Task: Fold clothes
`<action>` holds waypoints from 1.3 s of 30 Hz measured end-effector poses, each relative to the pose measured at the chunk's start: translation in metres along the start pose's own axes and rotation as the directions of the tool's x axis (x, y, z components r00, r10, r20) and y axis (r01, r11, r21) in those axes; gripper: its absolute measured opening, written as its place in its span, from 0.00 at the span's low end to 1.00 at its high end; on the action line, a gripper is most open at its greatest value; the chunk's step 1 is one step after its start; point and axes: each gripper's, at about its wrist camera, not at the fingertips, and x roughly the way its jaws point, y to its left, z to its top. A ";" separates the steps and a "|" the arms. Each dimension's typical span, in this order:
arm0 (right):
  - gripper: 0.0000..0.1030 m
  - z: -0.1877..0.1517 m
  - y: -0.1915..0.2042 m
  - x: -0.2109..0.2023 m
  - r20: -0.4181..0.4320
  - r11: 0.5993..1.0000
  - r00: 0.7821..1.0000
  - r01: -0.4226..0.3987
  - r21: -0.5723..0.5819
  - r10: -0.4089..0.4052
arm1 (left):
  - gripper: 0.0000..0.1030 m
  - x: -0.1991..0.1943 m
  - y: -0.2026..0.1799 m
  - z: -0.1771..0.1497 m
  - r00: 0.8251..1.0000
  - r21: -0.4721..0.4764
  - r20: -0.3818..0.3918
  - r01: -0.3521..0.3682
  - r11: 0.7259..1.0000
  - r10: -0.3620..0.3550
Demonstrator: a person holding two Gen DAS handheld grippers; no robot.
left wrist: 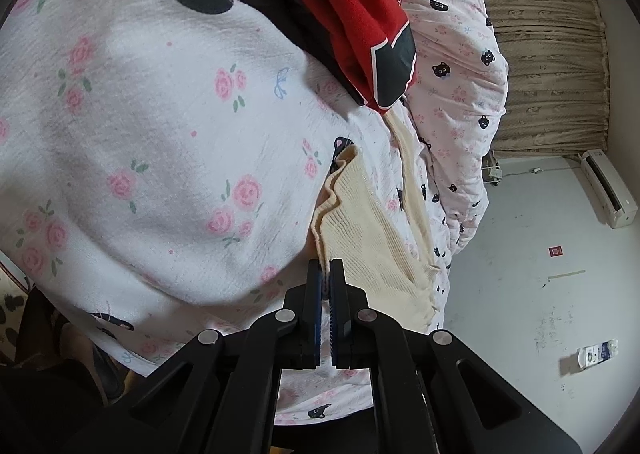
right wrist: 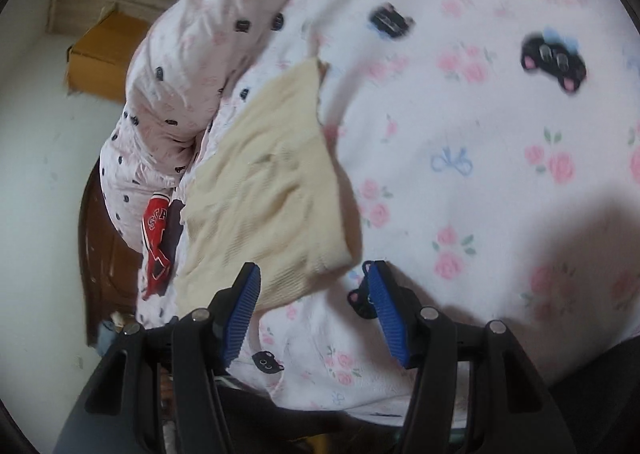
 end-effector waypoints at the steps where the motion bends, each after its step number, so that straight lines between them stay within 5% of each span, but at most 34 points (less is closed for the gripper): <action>1: 0.57 0.001 0.000 0.002 -0.003 1.000 1.000 0.000 -0.003 0.000 | 0.02 0.000 0.000 0.000 1.000 -0.002 0.000 0.000 1.000 0.000; 16: 0.55 0.010 -0.020 0.024 -0.012 0.985 0.993 -0.112 0.134 0.114 | 0.02 0.000 0.003 0.001 1.000 -0.009 -0.008 0.006 1.000 -0.007; 24: 0.20 0.014 -0.027 0.030 -0.004 0.979 0.995 -0.098 0.176 0.101 | 0.02 0.000 0.002 0.000 1.000 -0.011 -0.008 0.007 1.000 -0.007; 39: 0.15 0.008 -0.015 -0.006 0.071 0.988 0.993 -0.107 0.113 0.100 | 0.02 -0.017 -0.004 -0.005 0.998 -0.024 0.026 0.059 0.998 -0.058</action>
